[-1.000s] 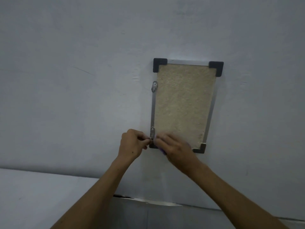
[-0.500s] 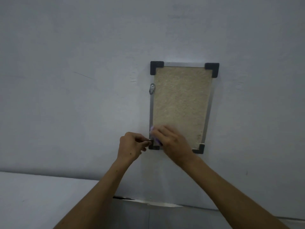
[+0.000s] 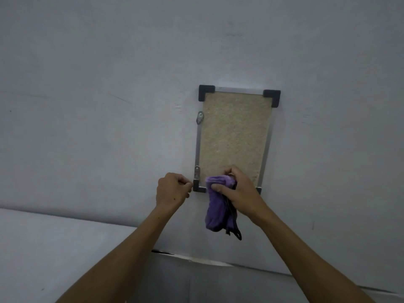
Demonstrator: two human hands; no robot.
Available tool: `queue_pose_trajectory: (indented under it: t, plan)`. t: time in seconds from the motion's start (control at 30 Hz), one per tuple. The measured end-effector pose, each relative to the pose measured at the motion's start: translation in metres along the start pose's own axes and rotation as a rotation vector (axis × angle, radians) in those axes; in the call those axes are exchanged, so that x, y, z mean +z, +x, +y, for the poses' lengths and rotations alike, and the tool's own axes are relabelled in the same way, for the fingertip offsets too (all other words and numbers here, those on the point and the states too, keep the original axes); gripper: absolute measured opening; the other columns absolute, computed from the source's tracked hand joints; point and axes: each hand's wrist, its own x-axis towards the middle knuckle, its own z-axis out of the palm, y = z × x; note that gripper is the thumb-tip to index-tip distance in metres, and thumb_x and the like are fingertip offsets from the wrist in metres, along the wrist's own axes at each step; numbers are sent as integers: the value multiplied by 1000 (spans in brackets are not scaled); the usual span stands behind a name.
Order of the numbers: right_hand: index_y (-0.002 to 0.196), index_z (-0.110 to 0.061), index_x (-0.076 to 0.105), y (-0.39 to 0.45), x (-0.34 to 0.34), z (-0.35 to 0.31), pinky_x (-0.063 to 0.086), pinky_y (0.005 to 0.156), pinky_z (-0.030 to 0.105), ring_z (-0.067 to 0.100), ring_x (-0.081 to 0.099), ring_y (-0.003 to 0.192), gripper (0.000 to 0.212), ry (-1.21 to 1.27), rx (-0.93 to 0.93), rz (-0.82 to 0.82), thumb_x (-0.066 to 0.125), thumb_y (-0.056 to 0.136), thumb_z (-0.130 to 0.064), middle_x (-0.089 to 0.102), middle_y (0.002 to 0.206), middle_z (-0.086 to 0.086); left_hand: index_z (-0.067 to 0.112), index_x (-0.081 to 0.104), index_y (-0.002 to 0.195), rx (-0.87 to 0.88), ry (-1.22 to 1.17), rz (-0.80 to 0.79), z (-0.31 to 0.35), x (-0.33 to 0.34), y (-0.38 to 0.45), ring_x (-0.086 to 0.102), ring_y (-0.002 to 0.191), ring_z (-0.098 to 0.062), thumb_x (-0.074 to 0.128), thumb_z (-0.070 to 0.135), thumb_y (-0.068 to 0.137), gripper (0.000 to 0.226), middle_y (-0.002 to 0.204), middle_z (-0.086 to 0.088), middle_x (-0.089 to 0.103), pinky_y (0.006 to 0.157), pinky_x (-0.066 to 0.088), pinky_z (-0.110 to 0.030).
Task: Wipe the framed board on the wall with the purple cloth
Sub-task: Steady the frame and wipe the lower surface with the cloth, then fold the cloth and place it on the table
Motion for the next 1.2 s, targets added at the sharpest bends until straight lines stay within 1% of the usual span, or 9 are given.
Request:
queue_pose_trajectory:
  t: [0.17, 0.27, 0.33, 0.43, 0.5, 0.7, 0.8, 0.97, 1.2]
  plan:
    - [103, -2, 53, -13, -15, -8, 46, 60, 25, 17, 58, 78, 38, 392, 241, 3, 77, 88, -27, 60, 91, 10, 13, 69, 89, 109, -132, 77, 27, -4, -26, 68, 55, -6, 66, 24, 94, 13, 69, 2, 71, 58, 60, -26]
    - [109, -1, 56, -15, -18, -21, 53, 63, 29, 21, 62, 81, 36, 575, 378, 52, 77, 87, -19, 64, 98, 15, 17, 62, 86, 236, -251, 33, 49, -7, -43, 68, 58, -7, 65, 26, 94, 12, 69, 3, 70, 53, 53, -18]
    - [111, 0, 56, -16, -19, -30, 59, 72, 33, 24, 68, 86, 32, 695, 431, 87, 75, 89, -14, 66, 105, 21, 20, 62, 89, 319, -221, -66, 59, -6, -52, 68, 66, -5, 68, 35, 90, 16, 75, 6, 69, 57, 53, -16]
    - [122, 8, 58, -19, -20, -44, 59, 92, 40, 30, 70, 106, 40, 852, 456, 43, 70, 93, -17, 68, 118, 25, 24, 61, 99, 338, -121, -197, 65, -7, -64, 66, 75, 0, 71, 60, 80, 42, 86, 9, 69, 64, 54, -14]
    - [123, 9, 60, -23, -19, -49, 59, 91, 38, 30, 71, 107, 41, 890, 454, -12, 68, 94, -19, 70, 117, 25, 25, 61, 101, 298, -139, -222, 65, -9, -66, 67, 79, 1, 74, 64, 74, 49, 90, 9, 70, 69, 55, -15]
    - [117, 5, 67, -36, -18, -48, 60, 87, 31, 27, 72, 104, 30, 784, 355, -105, 68, 93, -11, 72, 113, 22, 17, 71, 104, 179, -297, -327, 62, -20, -69, 73, 86, -18, 74, 31, 87, 22, 92, -4, 75, 77, 62, -43]
    - [114, 1, 70, -40, -19, -44, 59, 87, 29, 26, 72, 104, 26, 705, 310, -92, 72, 90, -9, 74, 110, 19, 17, 74, 109, 138, -357, -405, 60, -28, -70, 73, 92, -21, 69, 28, 92, 21, 96, -6, 76, 82, 61, -42]
    - [106, 5, 67, -38, -16, -44, 60, 83, 35, 27, 74, 93, 20, 599, 318, -21, 72, 89, -6, 73, 98, 19, 17, 75, 109, 42, -471, -486, 54, -46, -74, 74, 92, -19, 68, 32, 92, 23, 96, -5, 77, 77, 61, -30]
    - [99, -4, 63, -33, 6, -50, 58, 62, 29, 13, 69, 63, 6, 500, 397, 13, 59, 95, -5, 67, 71, 4, 8, 64, 94, -198, -500, -347, 26, -76, -71, 63, 77, -23, 56, 24, 97, 18, 82, -10, 63, 68, 54, -30]
